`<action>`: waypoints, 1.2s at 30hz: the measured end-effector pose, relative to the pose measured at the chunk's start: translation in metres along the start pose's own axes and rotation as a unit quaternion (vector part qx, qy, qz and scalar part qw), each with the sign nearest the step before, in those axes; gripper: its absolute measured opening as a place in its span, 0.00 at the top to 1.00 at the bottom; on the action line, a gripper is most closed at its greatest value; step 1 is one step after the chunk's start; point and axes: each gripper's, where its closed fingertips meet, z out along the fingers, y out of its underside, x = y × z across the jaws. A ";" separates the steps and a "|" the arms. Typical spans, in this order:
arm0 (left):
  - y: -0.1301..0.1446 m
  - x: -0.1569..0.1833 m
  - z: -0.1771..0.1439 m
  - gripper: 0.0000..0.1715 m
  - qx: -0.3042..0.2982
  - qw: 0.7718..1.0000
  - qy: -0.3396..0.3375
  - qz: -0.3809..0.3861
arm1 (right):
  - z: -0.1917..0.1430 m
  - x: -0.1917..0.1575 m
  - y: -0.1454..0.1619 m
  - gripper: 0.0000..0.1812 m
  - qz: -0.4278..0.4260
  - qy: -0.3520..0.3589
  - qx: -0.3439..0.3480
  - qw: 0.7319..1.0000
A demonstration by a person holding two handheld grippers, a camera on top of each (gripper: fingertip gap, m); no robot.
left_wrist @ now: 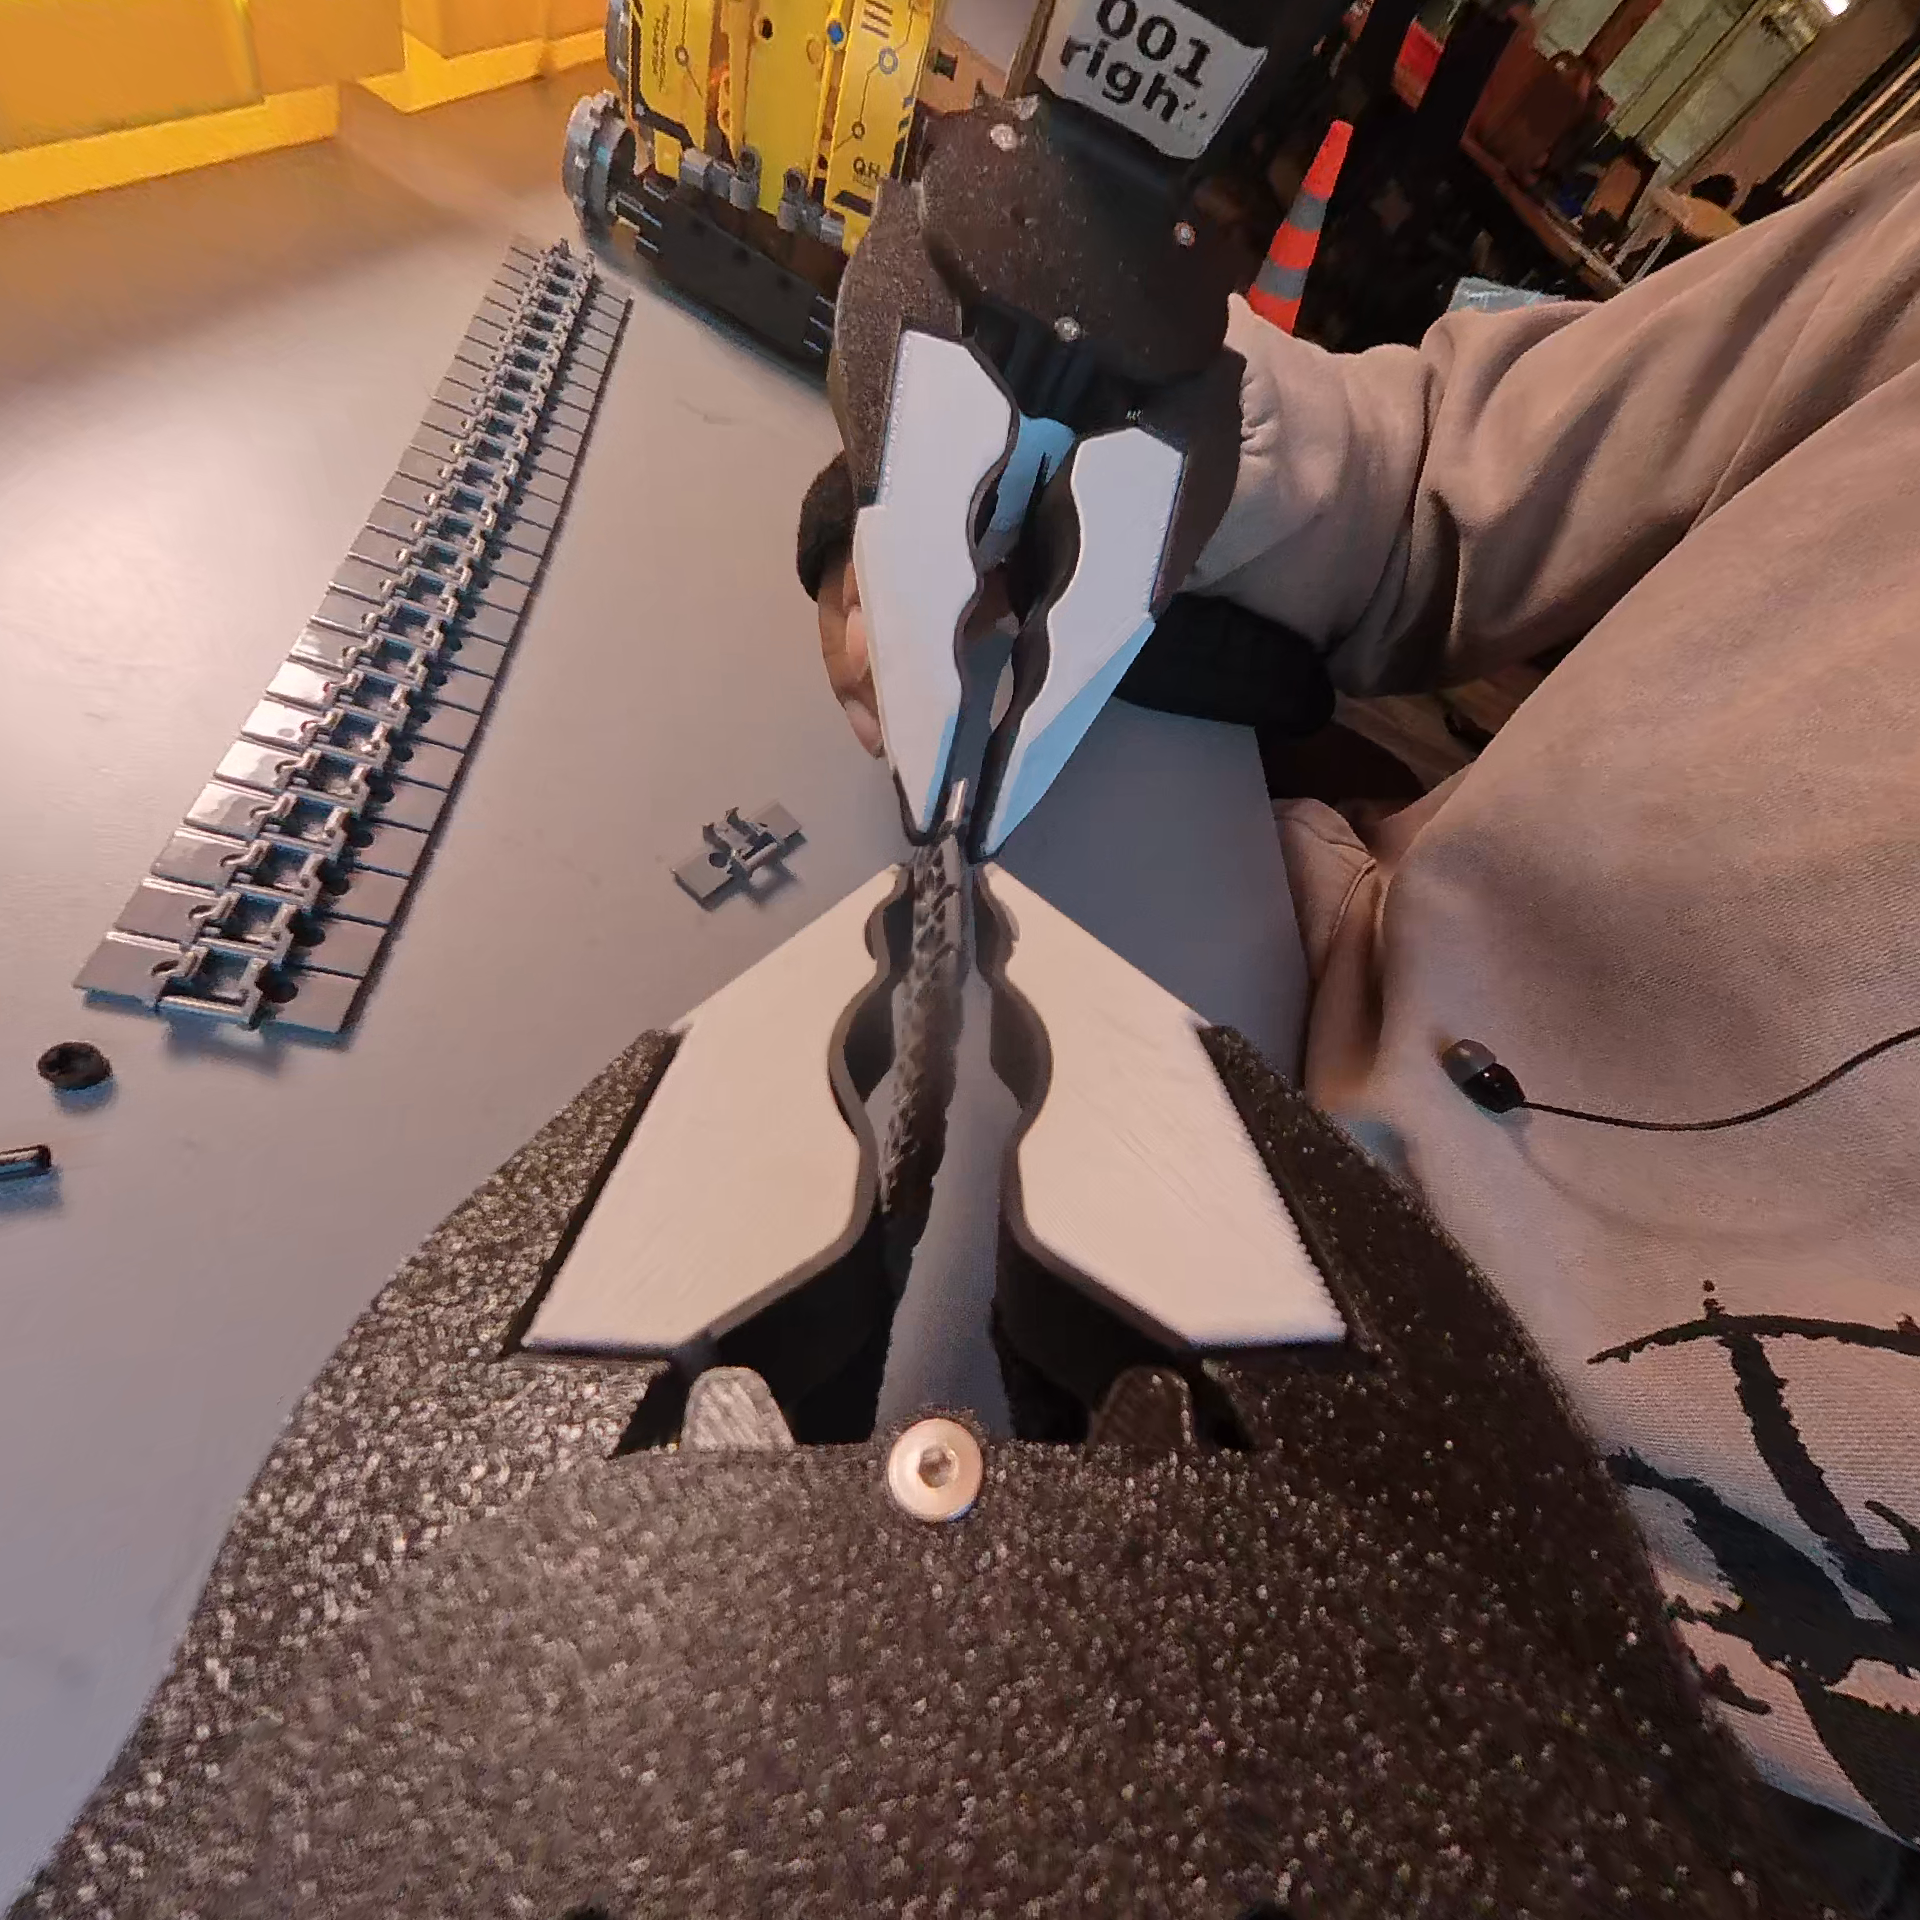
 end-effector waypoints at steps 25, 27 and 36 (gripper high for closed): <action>0.013 -0.028 0.011 0.99 -0.016 0.996 -0.065 -0.059 | 0.008 0.008 0.010 1.00 -0.144 0.105 -0.043 0.983; 0.011 -0.027 0.012 0.99 -0.013 0.996 -0.067 -0.056 | 0.007 0.008 0.009 1.00 -0.143 0.103 -0.038 0.984; 0.002 -0.025 0.009 0.99 0.000 0.996 -0.092 -0.023 | 0.002 0.008 -0.001 1.00 -0.090 0.084 0.004 0.992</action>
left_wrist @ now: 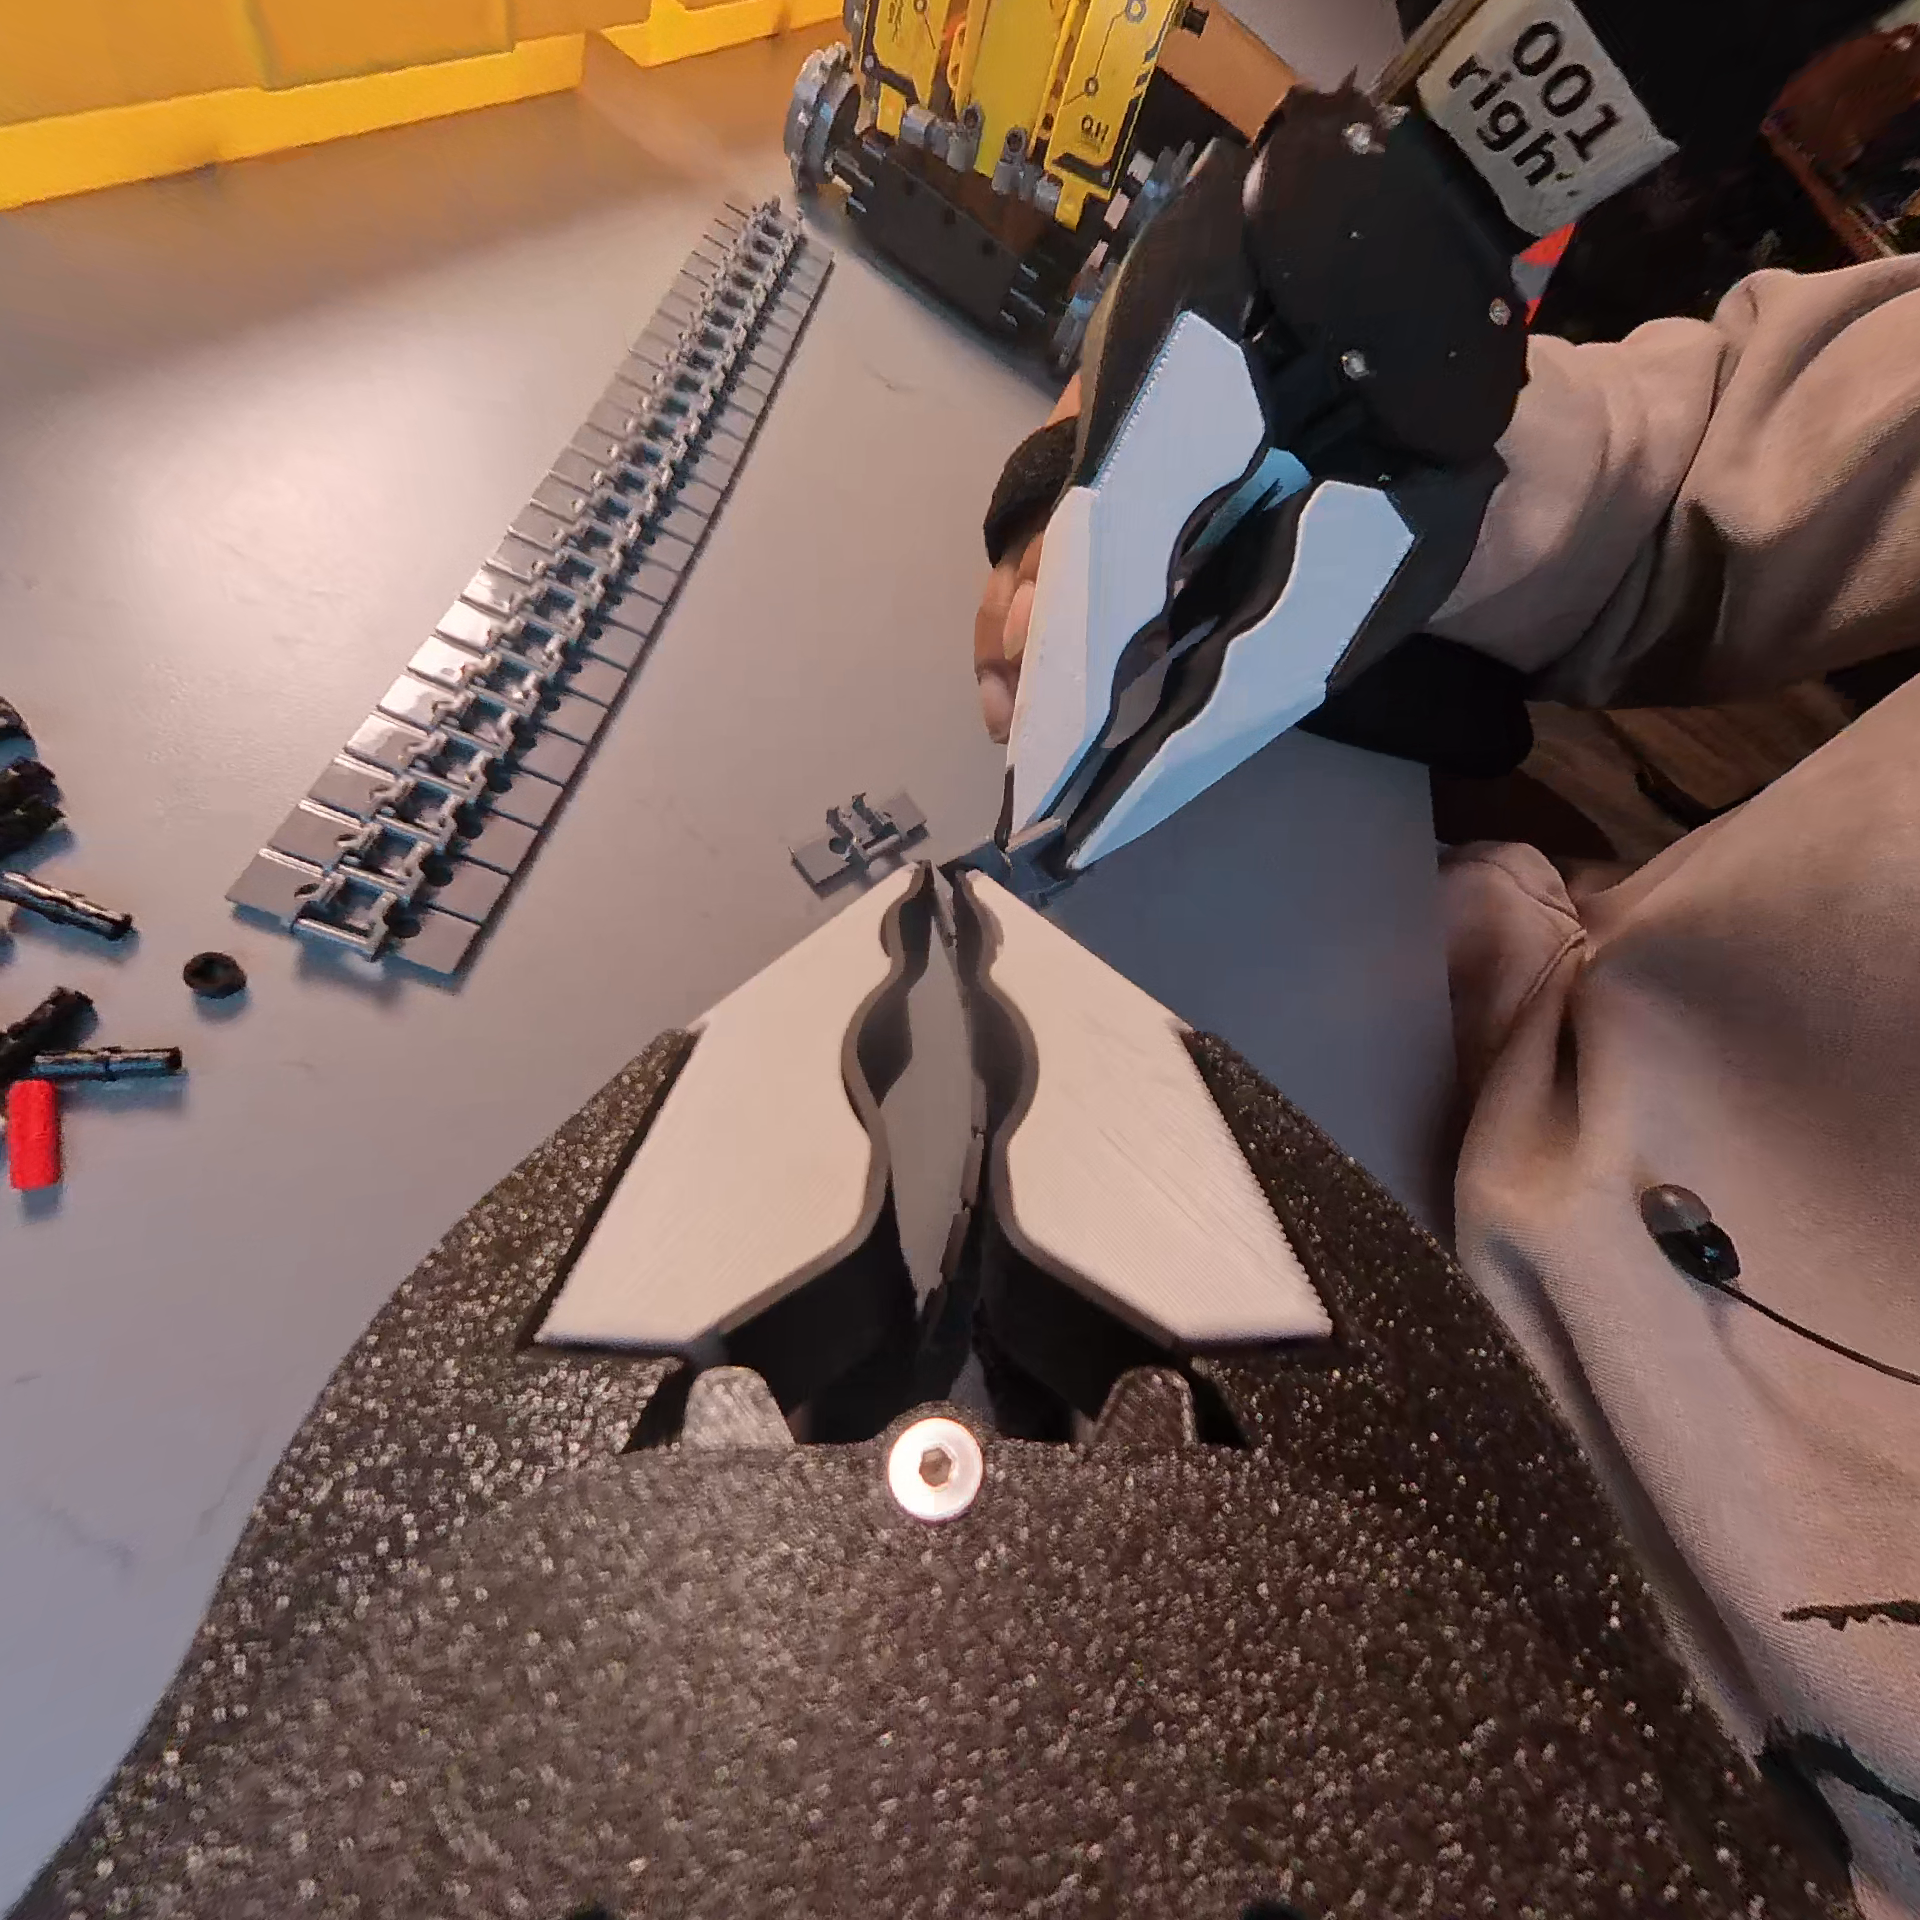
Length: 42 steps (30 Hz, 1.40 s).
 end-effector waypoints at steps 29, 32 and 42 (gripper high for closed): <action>-0.017 0.022 -0.009 0.99 0.012 0.986 -0.045 0.163 | -0.014 -0.001 -0.017 1.00 -0.073 0.009 0.006 0.997; -0.018 0.018 -0.007 0.99 0.018 0.988 -0.054 0.141 | -0.015 0.000 -0.019 1.00 -0.087 0.027 0.000 0.996; -0.005 0.010 0.004 0.99 -0.004 0.994 -0.041 0.099 | -0.010 -0.008 -0.005 1.00 -0.123 0.038 -0.033 0.991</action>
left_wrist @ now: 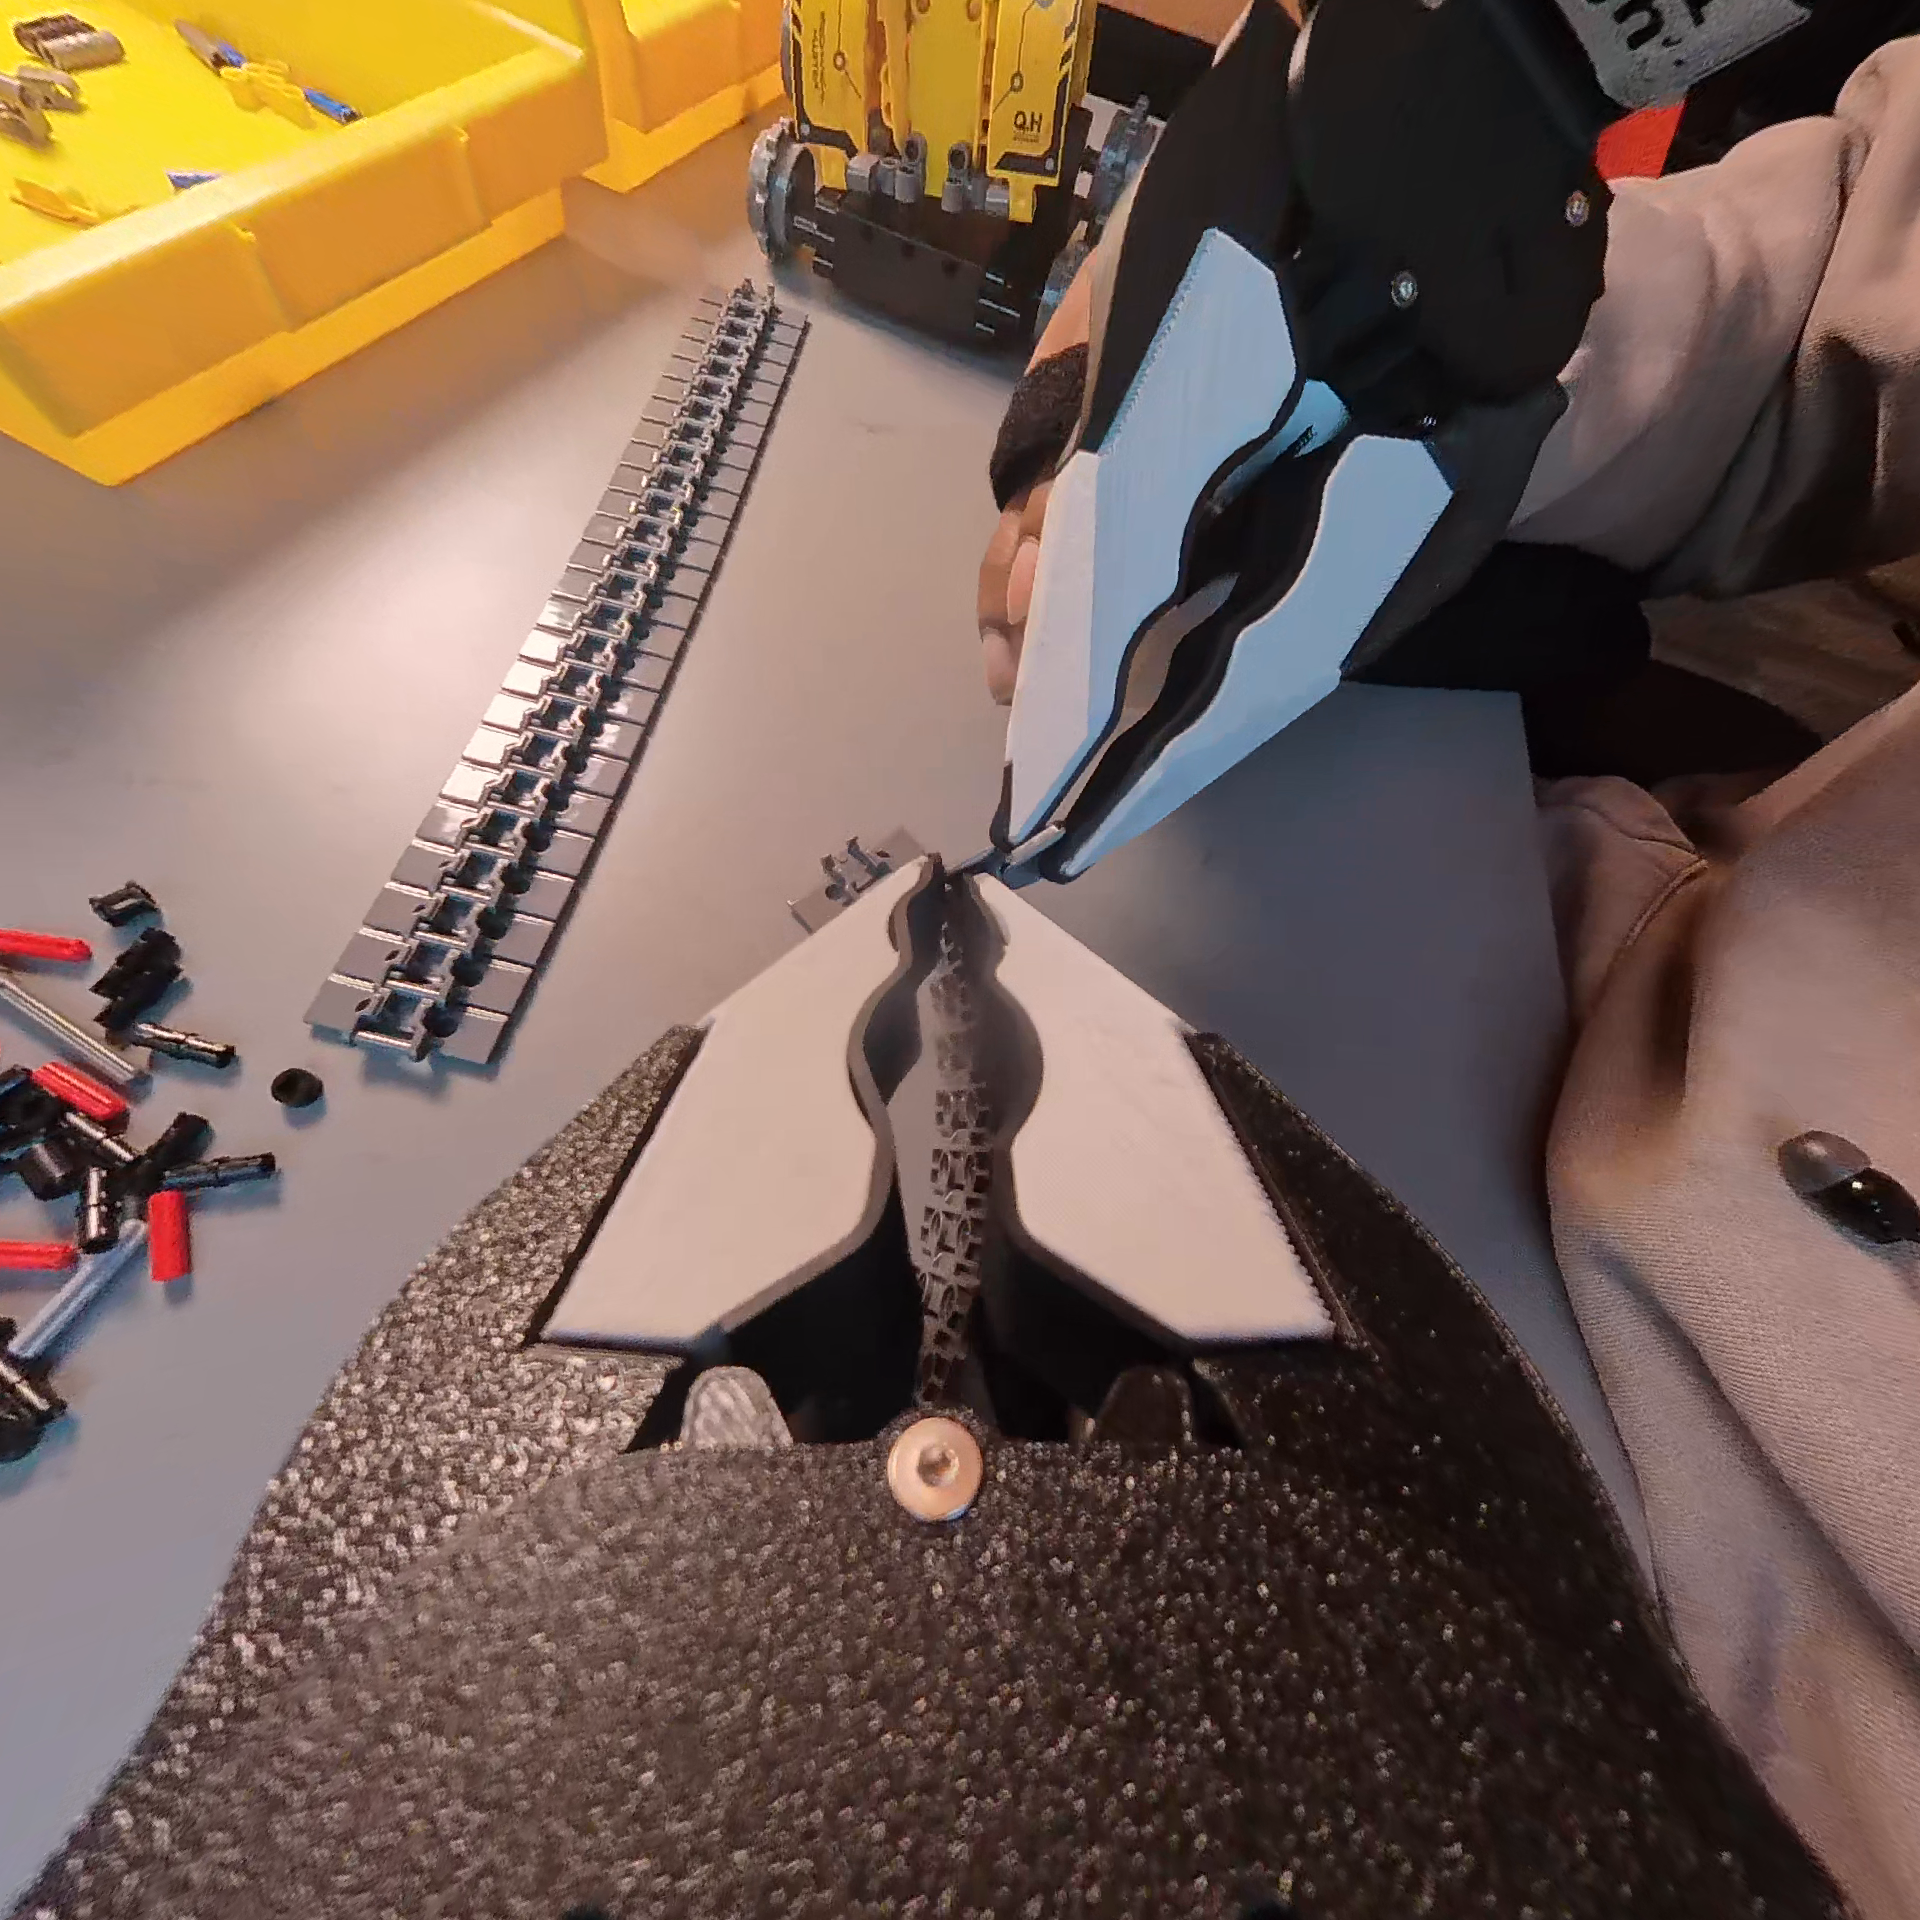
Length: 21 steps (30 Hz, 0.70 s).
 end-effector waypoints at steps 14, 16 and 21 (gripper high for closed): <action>-0.004 -0.025 -0.011 0.99 0.005 0.999 -0.026 -0.033 | 0.007 -0.014 0.008 1.00 0.082 -0.098 -0.002 0.992; -0.003 -0.028 -0.015 0.99 0.016 0.998 -0.027 -0.046 | 0.007 -0.004 0.014 1.00 0.091 -0.072 -0.006 0.993; -0.008 -0.029 -0.023 0.99 0.046 0.996 -0.008 -0.075 | 0.006 0.000 0.015 1.00 0.110 -0.074 0.004 0.991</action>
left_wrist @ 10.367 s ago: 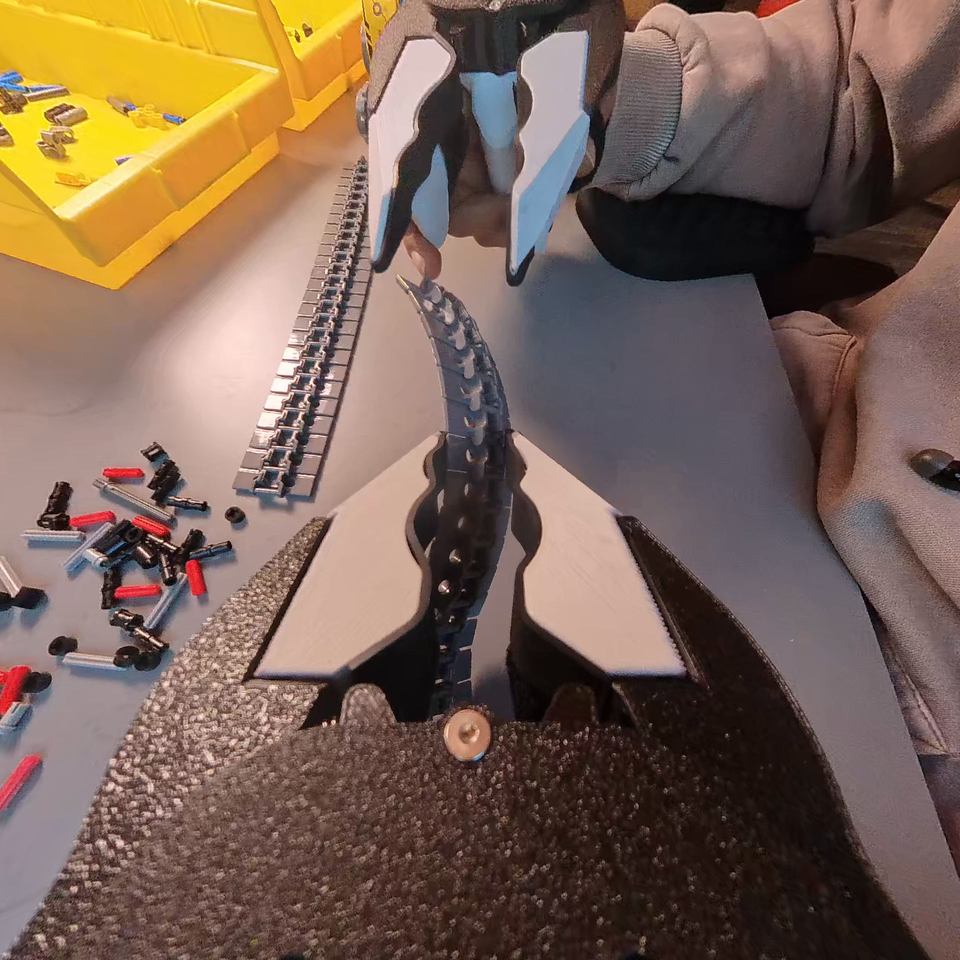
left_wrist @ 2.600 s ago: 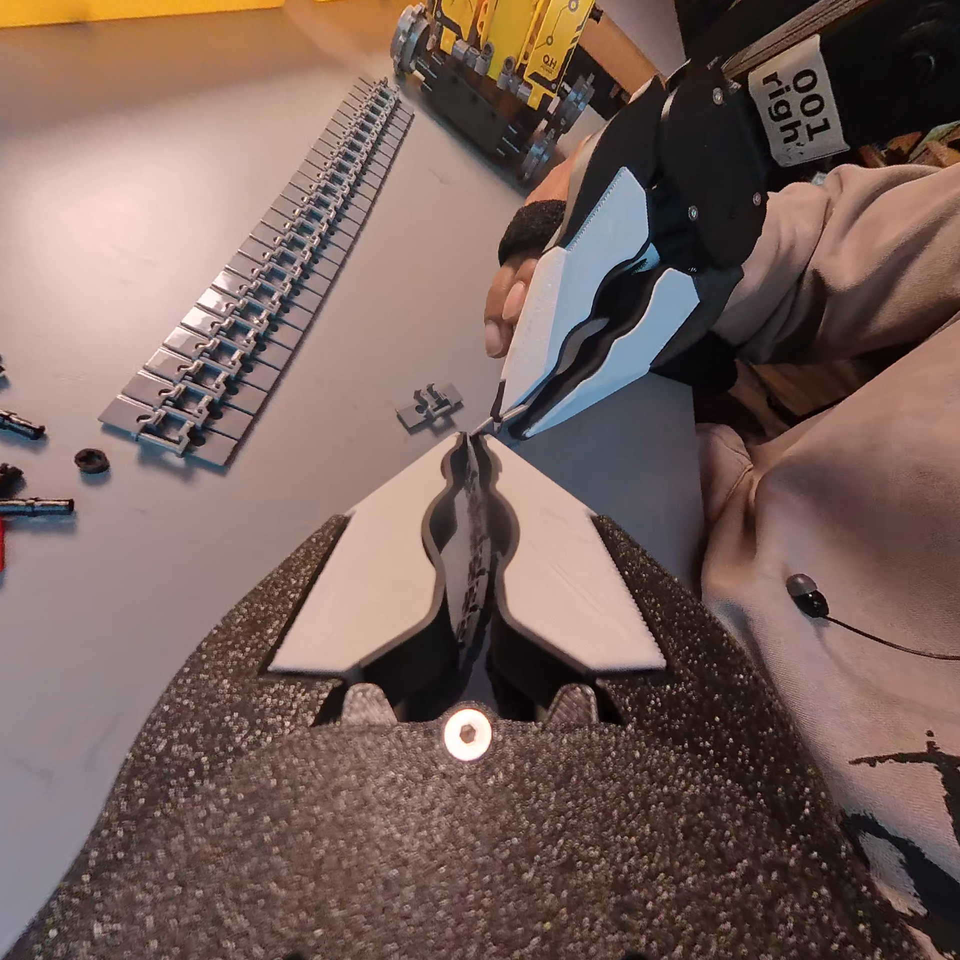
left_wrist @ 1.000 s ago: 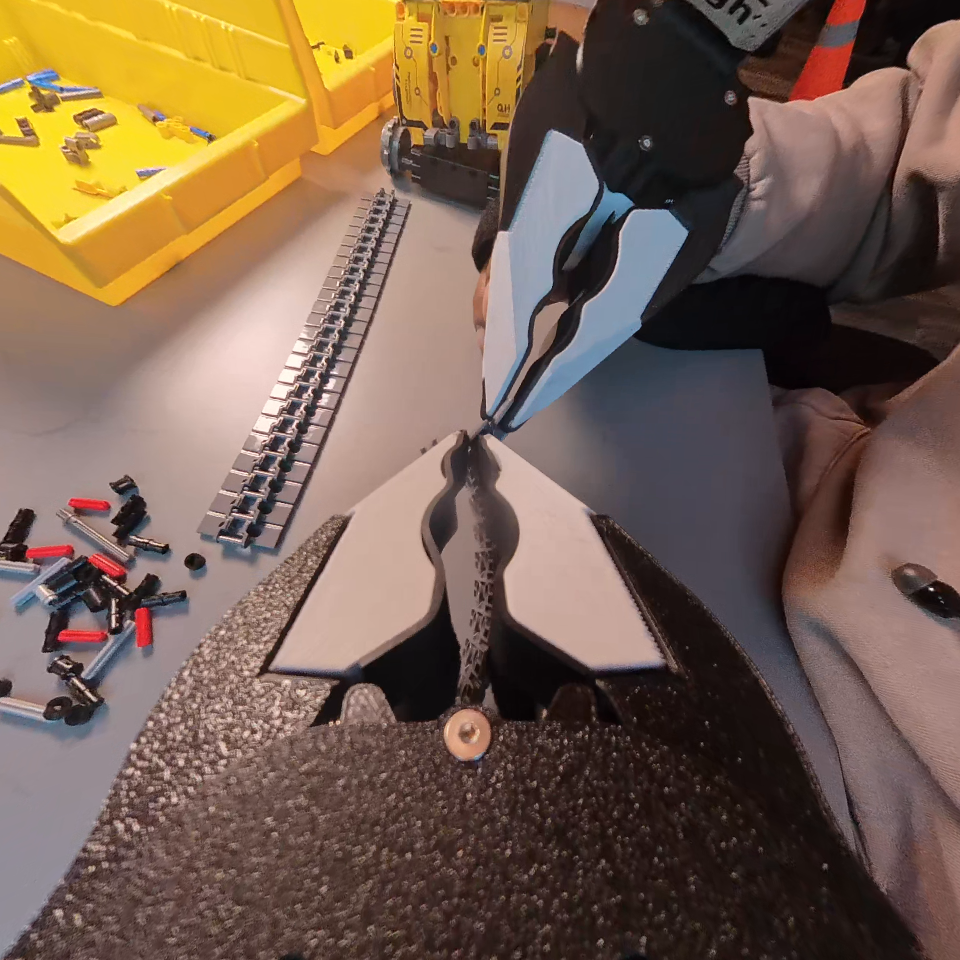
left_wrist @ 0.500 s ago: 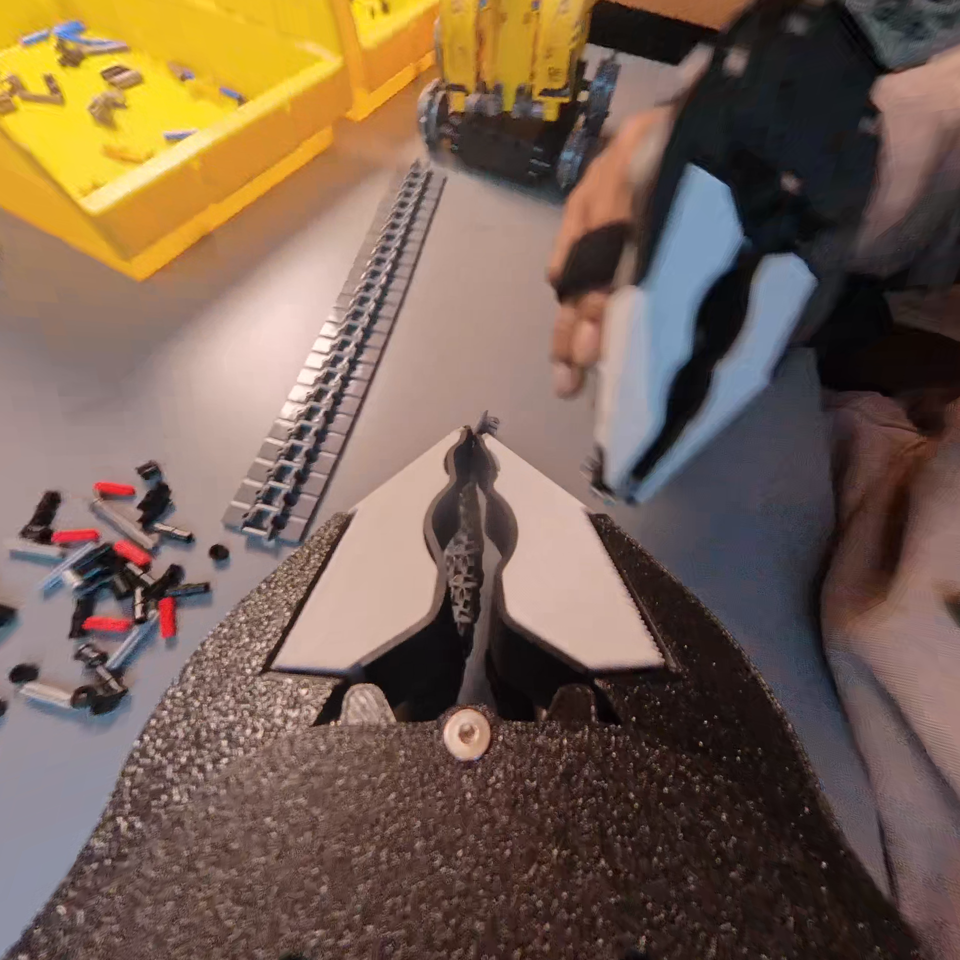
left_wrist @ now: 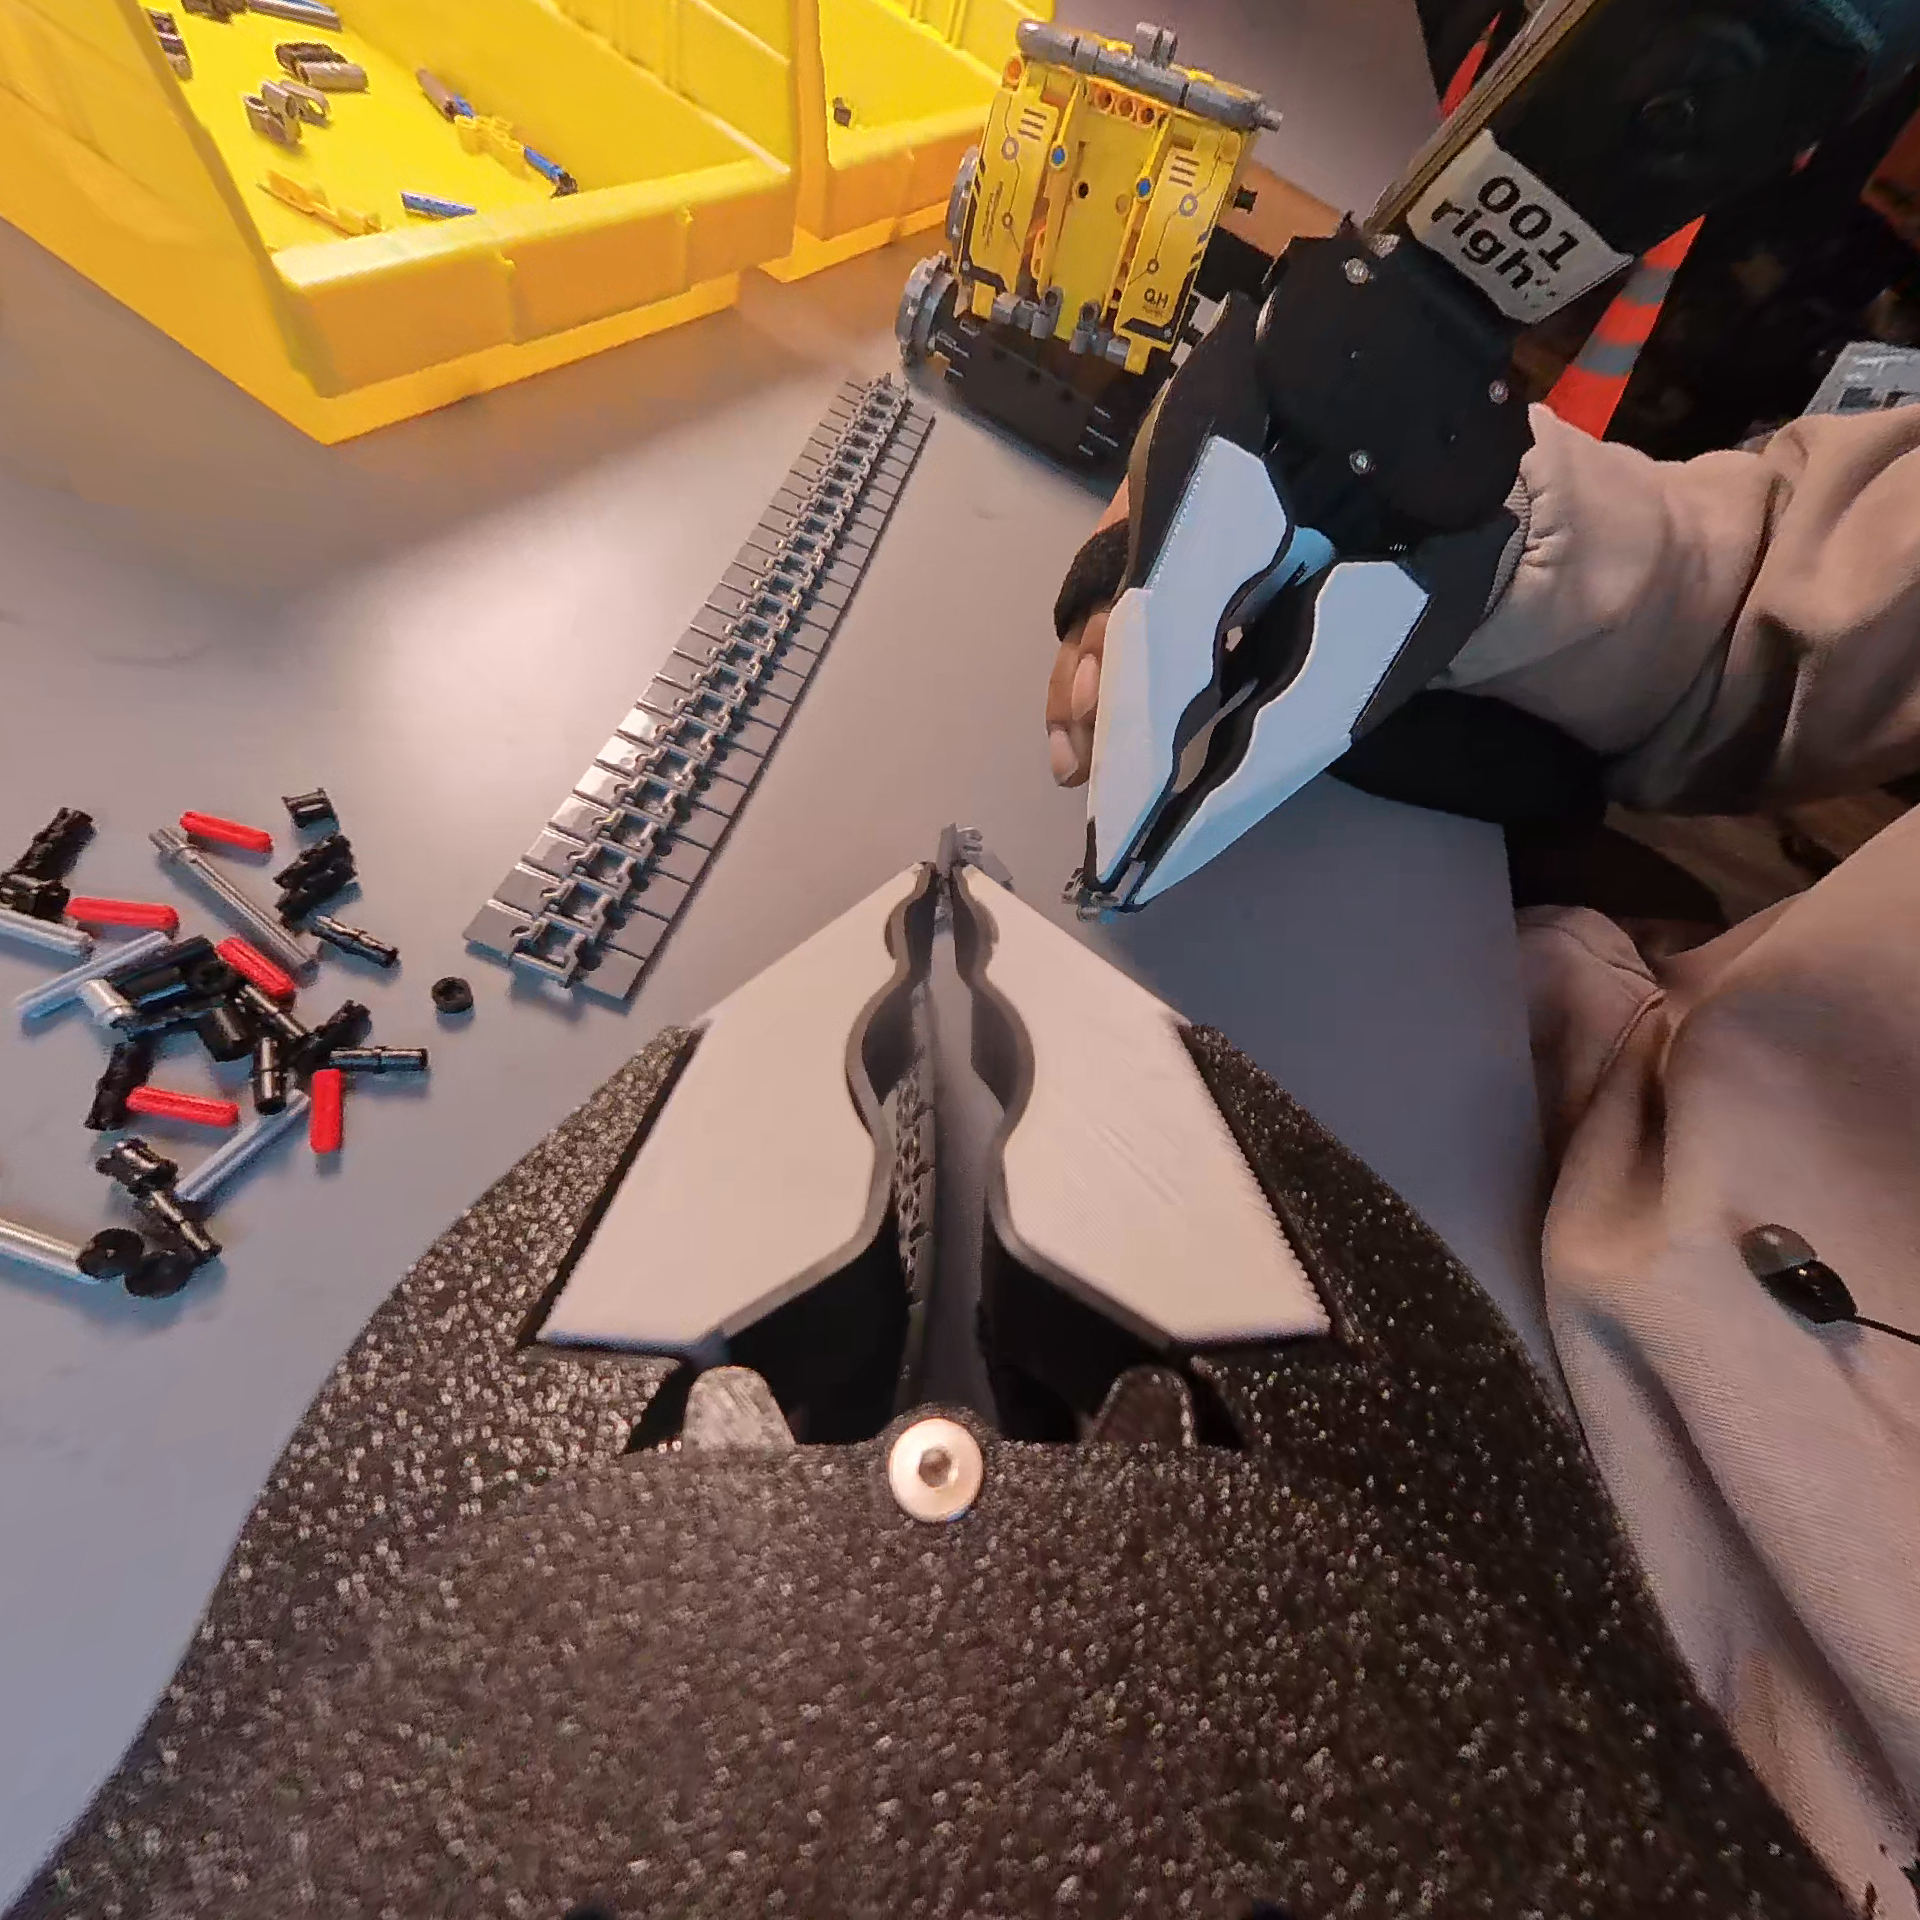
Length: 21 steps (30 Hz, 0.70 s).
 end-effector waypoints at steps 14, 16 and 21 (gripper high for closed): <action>-0.006 0.007 -0.003 0.99 0.022 0.999 0.026 -0.005 | -0.007 0.023 -0.003 0.86 0.042 0.044 0.019 0.998; -0.007 0.014 -0.001 0.98 0.023 0.999 0.038 0.010 | -0.007 0.025 -0.016 0.86 0.061 0.043 0.053 0.996; -0.009 0.025 0.003 0.98 0.028 0.998 0.051 0.032 | -0.003 0.022 -0.025 0.96 0.063 0.035 0.066 0.995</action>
